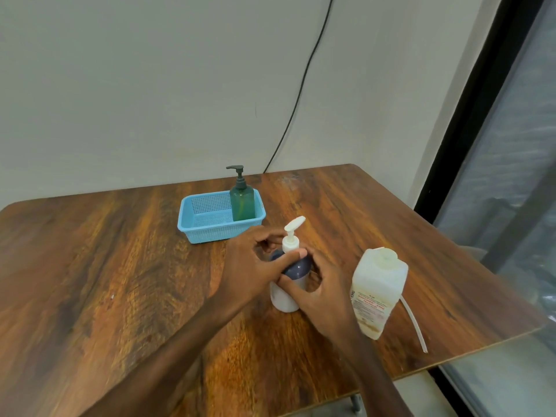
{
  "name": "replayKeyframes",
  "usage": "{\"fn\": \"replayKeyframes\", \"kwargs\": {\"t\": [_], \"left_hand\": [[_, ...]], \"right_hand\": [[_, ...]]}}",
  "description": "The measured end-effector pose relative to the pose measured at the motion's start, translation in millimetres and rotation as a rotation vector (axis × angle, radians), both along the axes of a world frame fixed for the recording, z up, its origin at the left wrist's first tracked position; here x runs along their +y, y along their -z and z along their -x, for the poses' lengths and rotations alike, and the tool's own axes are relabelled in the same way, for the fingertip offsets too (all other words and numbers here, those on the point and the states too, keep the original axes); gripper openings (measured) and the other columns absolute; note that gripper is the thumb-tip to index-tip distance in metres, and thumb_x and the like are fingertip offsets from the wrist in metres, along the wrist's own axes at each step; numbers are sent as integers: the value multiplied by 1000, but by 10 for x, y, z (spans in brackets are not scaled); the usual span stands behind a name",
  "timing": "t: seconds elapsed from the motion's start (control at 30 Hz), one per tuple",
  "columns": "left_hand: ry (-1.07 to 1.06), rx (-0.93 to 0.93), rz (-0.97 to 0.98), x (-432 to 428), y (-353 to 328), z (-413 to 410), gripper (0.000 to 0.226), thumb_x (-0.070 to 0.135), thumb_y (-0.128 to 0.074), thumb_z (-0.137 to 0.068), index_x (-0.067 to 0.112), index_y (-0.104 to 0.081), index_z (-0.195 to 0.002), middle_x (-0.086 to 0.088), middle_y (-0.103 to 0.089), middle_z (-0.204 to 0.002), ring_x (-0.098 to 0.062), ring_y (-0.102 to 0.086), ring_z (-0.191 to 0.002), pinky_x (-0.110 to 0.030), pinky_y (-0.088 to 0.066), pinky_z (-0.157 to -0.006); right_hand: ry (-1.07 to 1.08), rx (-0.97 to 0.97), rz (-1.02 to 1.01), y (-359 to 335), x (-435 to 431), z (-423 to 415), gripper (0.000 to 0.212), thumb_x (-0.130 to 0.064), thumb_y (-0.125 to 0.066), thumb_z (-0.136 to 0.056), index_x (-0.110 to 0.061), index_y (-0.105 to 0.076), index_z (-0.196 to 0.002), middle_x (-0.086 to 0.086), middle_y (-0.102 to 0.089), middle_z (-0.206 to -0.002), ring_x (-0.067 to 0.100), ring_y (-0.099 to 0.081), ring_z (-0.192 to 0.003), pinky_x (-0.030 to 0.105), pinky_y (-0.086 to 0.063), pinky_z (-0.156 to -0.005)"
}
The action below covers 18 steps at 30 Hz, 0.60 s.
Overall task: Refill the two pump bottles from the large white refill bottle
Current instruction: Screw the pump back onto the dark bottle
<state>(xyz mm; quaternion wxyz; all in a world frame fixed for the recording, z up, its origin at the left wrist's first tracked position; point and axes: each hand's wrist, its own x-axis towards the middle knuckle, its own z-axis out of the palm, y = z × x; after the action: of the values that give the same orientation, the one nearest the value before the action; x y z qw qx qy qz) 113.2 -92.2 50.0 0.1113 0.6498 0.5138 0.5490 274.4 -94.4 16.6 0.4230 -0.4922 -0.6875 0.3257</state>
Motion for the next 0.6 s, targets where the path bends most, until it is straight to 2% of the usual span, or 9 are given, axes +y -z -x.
{"fn": "replayKeyframes", "kwargs": {"t": [0.07, 0.17, 0.3, 0.4, 0.5, 0.6], "left_hand": [[36, 9, 30, 12, -23, 5, 35, 36, -96, -71, 32, -79, -101, 23, -75, -94, 1, -72, -92, -14, -55, -73], [44, 24, 61, 11, -19, 42, 35, 37, -96, -71, 27, -82, -102, 17, -79, -94, -3, -74, -89, -25, -60, -75], [53, 40, 77, -6, -21, 94, 34, 32, -95, -73, 29, -80, -103, 19, -77, -93, -1, -73, -90, -17, -58, -77], [79, 86, 110, 27, -23, 150, 37, 32, -94, -76, 25, -81, -110, 16, -78, -98, -3, -72, -94, -21, -58, -80], [123, 118, 125, 40, -50, 172, 34, 35, -89, -79, 28, -80, -111, 18, -77, -101, -5, -70, -99, -19, -56, -82], [178, 123, 124, 49, -63, 141, 30, 22, -87, -82, 33, -79, -108, 16, -77, -104, -11, -70, -102, -23, -55, -85]], "right_hand": [[-7, 5, -11, 21, 5, 0, 72, -53, -81, -78, -34, -51, -142, -22, -56, -141, 0, -55, -124, 21, -49, -104], [-8, 11, -4, 34, 7, -3, 71, -53, -81, -78, -34, -51, -141, -22, -54, -142, 0, -54, -125, 13, -45, -99], [-12, 23, 1, 61, 15, -9, 81, -55, -80, -78, -32, -47, -148, -17, -54, -147, 3, -53, -129, 19, -47, -102], [-13, 17, -7, 66, 17, -4, 80, -56, -80, -77, -34, -47, -147, -18, -54, -146, 3, -53, -127, 17, -46, -101], [-8, 36, -1, 45, 9, 3, 77, -57, -80, -76, -41, -46, -143, -24, -52, -143, 1, -53, -127, 23, -47, -105], [-13, 51, -8, 29, -2, 14, 69, -53, -81, -77, -51, -43, -133, -40, -48, -130, -8, -54, -120, 19, -47, -104]]}}
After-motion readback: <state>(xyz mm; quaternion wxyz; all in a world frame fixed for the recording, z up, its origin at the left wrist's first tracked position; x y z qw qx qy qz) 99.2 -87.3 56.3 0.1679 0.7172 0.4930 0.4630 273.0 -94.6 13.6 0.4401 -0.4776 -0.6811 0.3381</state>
